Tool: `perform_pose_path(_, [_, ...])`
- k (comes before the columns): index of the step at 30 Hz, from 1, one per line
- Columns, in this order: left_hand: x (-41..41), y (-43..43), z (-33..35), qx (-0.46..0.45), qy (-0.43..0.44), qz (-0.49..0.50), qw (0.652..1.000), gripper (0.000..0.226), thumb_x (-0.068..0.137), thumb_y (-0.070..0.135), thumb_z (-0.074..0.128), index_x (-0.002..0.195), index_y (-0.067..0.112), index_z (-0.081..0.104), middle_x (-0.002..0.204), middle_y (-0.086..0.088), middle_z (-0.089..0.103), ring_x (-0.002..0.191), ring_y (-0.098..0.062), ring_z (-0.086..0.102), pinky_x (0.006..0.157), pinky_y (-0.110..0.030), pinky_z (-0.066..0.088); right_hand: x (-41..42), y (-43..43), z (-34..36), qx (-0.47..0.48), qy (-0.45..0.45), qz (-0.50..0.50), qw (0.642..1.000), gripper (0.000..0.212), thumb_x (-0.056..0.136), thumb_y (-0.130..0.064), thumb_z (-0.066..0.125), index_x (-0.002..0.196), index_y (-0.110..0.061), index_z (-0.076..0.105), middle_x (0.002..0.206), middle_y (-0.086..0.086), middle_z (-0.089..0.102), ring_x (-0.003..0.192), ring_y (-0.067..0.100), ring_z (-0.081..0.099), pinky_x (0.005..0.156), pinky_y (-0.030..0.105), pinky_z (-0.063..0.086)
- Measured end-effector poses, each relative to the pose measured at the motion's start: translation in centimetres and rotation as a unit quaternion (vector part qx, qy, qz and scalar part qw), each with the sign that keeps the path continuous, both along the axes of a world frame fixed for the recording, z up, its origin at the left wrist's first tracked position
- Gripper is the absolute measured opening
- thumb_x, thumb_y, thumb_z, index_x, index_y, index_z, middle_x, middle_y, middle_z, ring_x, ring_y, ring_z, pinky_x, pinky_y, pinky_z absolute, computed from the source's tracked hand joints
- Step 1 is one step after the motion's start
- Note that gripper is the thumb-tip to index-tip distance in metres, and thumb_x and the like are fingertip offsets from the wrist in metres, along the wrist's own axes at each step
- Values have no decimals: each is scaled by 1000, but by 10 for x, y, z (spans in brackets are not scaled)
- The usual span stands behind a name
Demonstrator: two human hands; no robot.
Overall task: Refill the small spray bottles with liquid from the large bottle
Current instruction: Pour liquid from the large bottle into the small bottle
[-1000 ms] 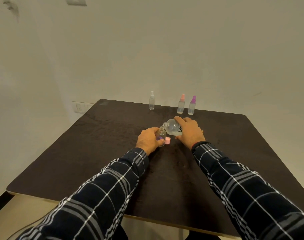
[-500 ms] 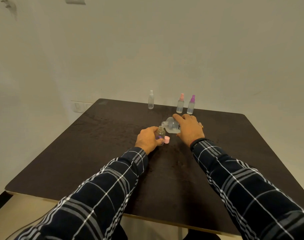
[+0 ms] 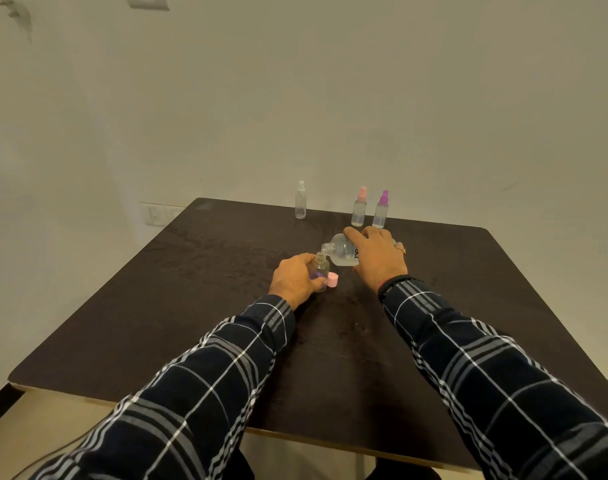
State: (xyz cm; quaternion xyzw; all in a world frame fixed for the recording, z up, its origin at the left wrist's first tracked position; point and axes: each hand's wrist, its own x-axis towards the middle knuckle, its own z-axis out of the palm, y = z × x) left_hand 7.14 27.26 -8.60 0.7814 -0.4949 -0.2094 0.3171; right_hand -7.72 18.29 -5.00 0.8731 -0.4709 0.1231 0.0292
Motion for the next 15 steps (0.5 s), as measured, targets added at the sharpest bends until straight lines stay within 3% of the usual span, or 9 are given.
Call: perform_pose_path(15, [1, -2, -1, -2, -2, 0, 1000, 63, 81, 34, 83, 136, 20, 58, 122, -1, 68, 110, -20, 64, 101, -42, 52, -1, 5, 8, -16, 18, 1, 1000, 59, 95, -18, 61, 145, -34, 35, 140, 10, 44, 135, 35, 36, 109, 67, 31])
